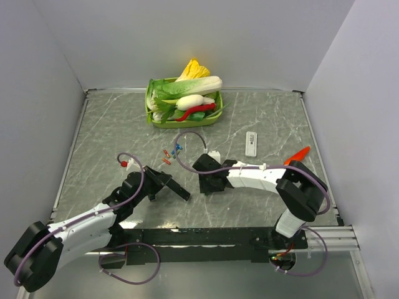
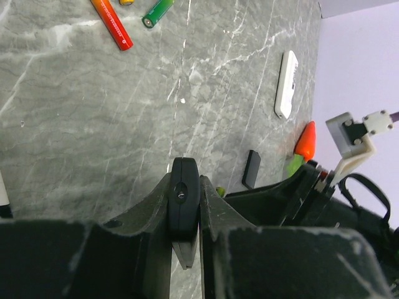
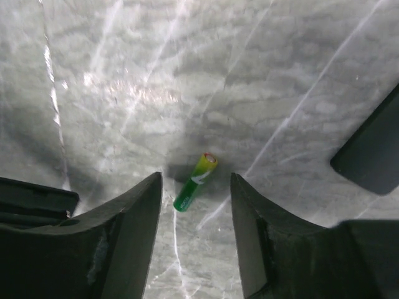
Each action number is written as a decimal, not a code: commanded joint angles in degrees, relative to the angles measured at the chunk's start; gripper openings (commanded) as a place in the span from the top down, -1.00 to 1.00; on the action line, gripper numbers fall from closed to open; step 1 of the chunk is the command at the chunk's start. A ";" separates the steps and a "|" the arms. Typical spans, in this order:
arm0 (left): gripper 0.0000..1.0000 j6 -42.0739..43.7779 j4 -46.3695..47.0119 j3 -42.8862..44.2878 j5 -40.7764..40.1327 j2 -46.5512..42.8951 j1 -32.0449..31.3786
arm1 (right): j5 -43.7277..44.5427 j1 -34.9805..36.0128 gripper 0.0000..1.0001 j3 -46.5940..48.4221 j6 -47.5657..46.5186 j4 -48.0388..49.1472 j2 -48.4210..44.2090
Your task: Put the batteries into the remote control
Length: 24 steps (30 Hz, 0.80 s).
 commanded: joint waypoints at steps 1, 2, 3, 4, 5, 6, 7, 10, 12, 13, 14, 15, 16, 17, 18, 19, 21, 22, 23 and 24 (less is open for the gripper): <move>0.98 -0.36 2.96 -0.42 0.38 -1.02 0.30 | 2.57 1.44 -0.04 0.82 -0.57 -3.35 0.22; 0.98 -0.36 3.49 -0.68 0.56 -0.93 0.38 | 2.57 1.35 0.00 0.21 -0.83 -3.35 -0.13; 0.98 -0.36 3.84 -0.77 0.64 -0.93 0.38 | 2.40 1.61 0.03 0.03 -1.10 -3.44 -0.22; 0.98 -0.27 4.11 -0.86 0.82 -0.41 0.38 | 2.31 1.53 0.05 -0.15 -1.27 -3.70 -0.13; 0.98 -0.27 4.37 -1.12 1.08 -0.14 0.56 | 2.22 1.70 0.10 -0.32 -1.71 -3.88 0.13; 0.98 -0.27 5.07 -1.21 1.17 0.12 0.56 | 2.13 1.87 0.11 -0.41 -1.98 -4.05 0.31; 0.98 -0.09 5.51 -1.39 1.35 0.74 0.65 | 2.05 2.05 0.15 -0.41 -2.06 -4.32 0.40; 0.98 0.43 7.97 -1.92 2.14 2.14 0.82 | 1.44 2.14 0.26 -1.29 -2.33 -3.88 0.40; 0.98 0.70 9.29 -2.53 2.66 2.85 0.91 | 1.43 2.23 0.32 -1.90 -2.77 -3.88 0.13; 0.98 1.05 10.69 -2.71 2.93 3.63 0.91 | 1.60 2.32 0.35 -2.08 -2.94 -3.97 -0.04; 0.98 1.22 11.22 -2.88 3.19 3.99 1.00 | 1.52 2.49 0.37 -2.43 -3.55 -3.88 -0.22; 0.98 1.40 11.84 -3.06 3.98 4.26 1.09 | 1.52 2.40 0.38 -2.69 -3.99 -3.70 -0.31; 0.98 2.01 12.89 -3.15 4.25 4.87 1.09 | 1.26 2.58 0.41 -3.04 -4.26 -3.62 -0.57; 0.98 2.37 13.42 -3.32 4.51 5.05 1.17 | 0.47 2.49 0.44 -3.83 -5.31 -2.66 -0.92; 0.98 2.72 13.69 -3.41 4.60 5.22 1.17 | 0.20 2.58 0.47 -4.27 -5.93 -2.13 -1.10; 0.99 3.42 13.95 -3.59 4.77 5.49 1.26 | -0.06 2.58 0.57 -4.80 -6.45 -1.51 -1.36; 0.98 4.21 15.53 -4.03 4.95 5.84 1.35 | -0.94 2.76 0.68 -6.03 -8.74 0.24 -2.50; 0.98 4.65 16.14 -4.20 5.21 6.36 1.44 | -1.29 2.76 0.80 -6.30 -9.53 0.77 -2.85; 0.98 4.92 18.06 -4.81 5.48 6.80 1.53 | -1.99 2.76 0.84 -6.82 -11.97 1.30 -3.81; 0.98 5.18 19.39 -5.17 5.83 7.33 1.61 | -2.87 2.84 0.88 -6.91 -13.13 2.18 -4.34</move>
